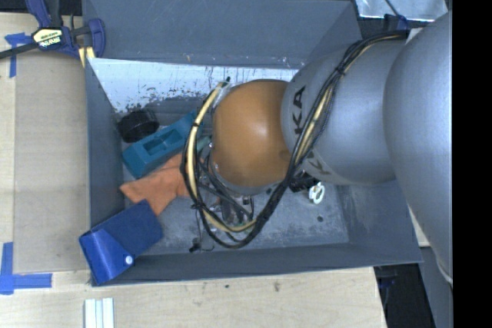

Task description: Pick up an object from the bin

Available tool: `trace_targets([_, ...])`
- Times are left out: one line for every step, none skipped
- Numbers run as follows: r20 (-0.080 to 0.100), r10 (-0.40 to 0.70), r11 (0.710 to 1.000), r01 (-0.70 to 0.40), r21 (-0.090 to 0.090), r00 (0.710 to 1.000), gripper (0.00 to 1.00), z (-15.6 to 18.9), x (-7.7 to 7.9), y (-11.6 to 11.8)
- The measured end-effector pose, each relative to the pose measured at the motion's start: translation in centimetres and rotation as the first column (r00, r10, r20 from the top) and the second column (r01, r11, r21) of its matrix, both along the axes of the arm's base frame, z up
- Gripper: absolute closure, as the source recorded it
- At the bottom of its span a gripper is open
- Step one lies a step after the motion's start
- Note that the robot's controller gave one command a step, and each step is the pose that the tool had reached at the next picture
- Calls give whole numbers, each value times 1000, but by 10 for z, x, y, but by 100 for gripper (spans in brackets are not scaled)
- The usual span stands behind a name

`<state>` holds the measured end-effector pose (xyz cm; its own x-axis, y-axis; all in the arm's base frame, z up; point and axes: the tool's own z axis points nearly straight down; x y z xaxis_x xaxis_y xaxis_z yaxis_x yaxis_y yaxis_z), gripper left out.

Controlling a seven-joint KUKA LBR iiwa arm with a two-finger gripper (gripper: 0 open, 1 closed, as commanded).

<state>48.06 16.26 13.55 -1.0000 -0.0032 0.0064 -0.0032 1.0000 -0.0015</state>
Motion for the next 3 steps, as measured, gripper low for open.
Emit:
trace_targets([8,-3,1000,3,2,1000,0,4,2,0])
trace_targets([9,-61,998,61,4,998,0,-9,43,-21])
trace_targets([12,-191,982,191,2,982,0,-12,60,-41])
